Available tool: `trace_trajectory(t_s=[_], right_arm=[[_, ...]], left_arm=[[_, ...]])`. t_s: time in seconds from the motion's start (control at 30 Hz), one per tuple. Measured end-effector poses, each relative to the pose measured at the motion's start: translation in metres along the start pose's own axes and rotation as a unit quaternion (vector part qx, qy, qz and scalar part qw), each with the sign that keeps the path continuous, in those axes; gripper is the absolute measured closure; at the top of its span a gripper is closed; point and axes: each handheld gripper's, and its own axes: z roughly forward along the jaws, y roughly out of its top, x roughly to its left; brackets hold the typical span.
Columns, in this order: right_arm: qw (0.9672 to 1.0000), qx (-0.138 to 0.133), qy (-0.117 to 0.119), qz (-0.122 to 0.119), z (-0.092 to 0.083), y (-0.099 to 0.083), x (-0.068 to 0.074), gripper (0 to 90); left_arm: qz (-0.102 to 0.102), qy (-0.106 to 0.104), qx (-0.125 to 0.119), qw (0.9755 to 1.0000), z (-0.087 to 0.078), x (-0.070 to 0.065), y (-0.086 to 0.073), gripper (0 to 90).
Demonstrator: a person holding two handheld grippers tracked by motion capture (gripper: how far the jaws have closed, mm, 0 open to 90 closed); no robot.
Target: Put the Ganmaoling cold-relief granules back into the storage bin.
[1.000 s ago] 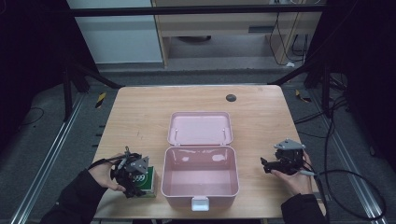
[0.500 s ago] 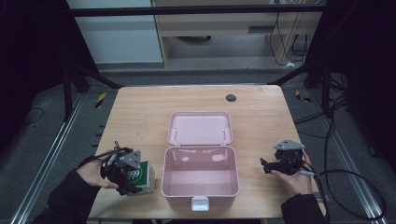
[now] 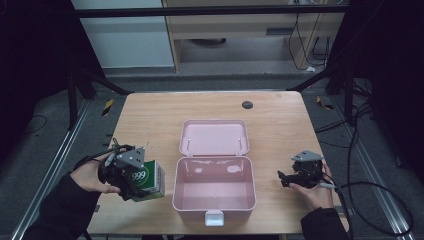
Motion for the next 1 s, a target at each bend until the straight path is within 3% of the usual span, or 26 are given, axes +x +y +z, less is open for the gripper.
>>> trace_trajectory(t_s=[0.3,0.73,0.93,1.0], right_arm=[[1.0000,-0.002,0.000,0.002,-0.001,0.000,-0.001,3.1],[1.0000,-0.005,0.000,0.003,-0.002,0.000,-0.001,2.9],[1.0000,-0.007,0.000,0.004,-0.002,0.000,-0.002,2.9],[1.0000,-0.007,0.000,0.003,-0.002,0.000,-0.002,2.9]], left_arm=[[0.016,-0.008,0.005,0.9998,-0.009,-0.019,0.018,14.3],[0.034,-0.026,0.012,0.9990,0.001,-0.043,0.034,14.4],[0.058,-0.033,0.036,0.9971,0.007,-0.049,0.040,14.4],[0.087,-0.034,0.058,0.9939,0.007,-0.047,0.043,14.4]])
